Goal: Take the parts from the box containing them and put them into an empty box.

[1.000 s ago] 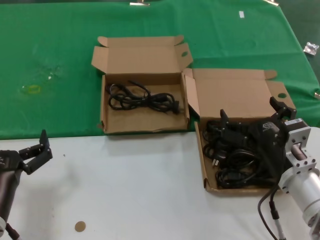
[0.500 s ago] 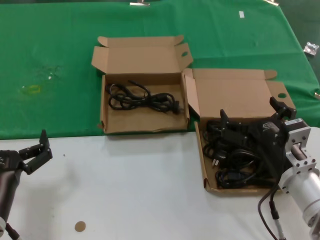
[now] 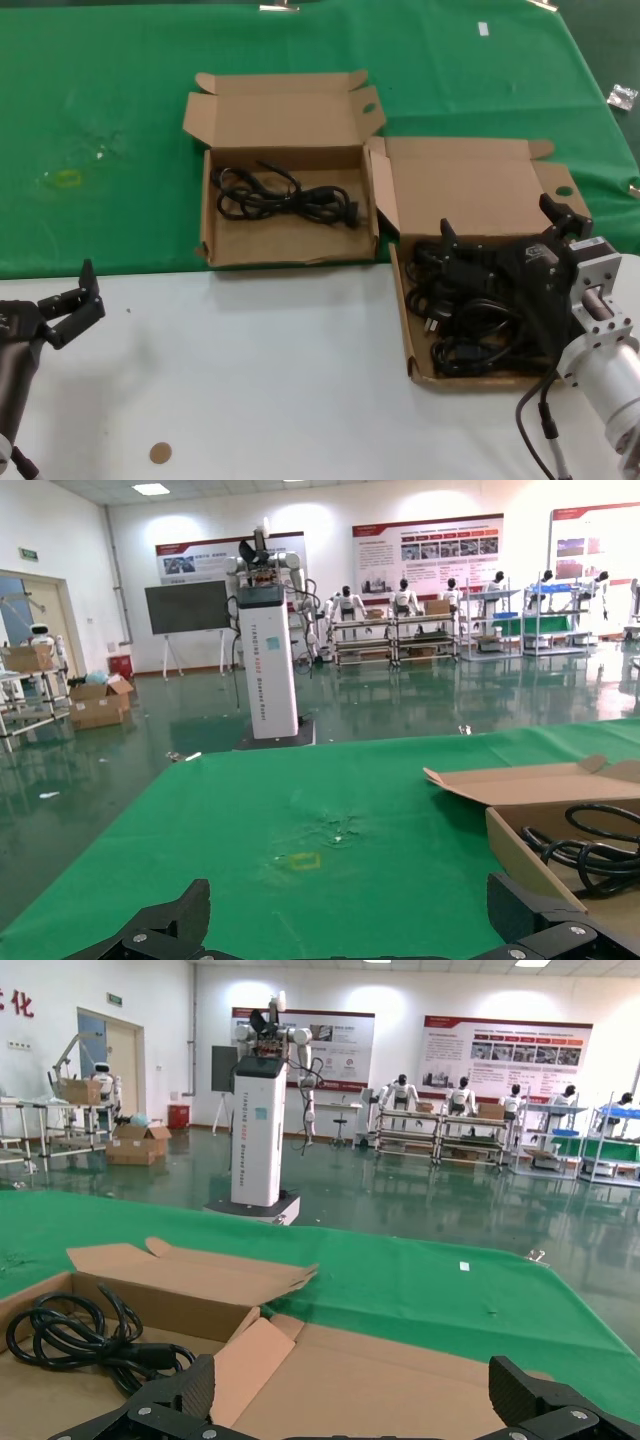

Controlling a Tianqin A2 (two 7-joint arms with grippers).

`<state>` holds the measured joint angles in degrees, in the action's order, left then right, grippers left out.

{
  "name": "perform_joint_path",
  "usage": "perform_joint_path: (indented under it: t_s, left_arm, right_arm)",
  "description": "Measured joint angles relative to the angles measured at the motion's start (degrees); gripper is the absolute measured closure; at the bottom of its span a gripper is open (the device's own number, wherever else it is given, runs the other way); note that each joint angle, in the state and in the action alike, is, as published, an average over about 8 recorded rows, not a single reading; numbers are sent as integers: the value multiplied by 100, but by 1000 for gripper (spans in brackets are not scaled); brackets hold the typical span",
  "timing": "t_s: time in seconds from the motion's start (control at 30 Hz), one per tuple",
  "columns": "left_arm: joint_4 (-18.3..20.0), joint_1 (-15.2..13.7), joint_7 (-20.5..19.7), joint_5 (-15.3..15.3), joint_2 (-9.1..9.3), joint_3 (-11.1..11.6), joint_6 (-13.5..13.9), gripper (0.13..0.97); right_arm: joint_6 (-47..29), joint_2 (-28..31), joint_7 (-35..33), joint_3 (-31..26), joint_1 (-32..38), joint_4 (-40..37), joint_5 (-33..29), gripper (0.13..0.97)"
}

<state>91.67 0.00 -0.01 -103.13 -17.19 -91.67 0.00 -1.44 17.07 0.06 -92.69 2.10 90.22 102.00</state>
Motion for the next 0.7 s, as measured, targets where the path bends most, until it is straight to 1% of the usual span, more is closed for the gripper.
perform_joint_path:
  t_s: [0.7]
  left_arm:
    - [0, 0, 2, 0, 0, 0, 0, 132]
  right_arm:
    - [0, 0, 0, 0, 0, 0, 0, 129]
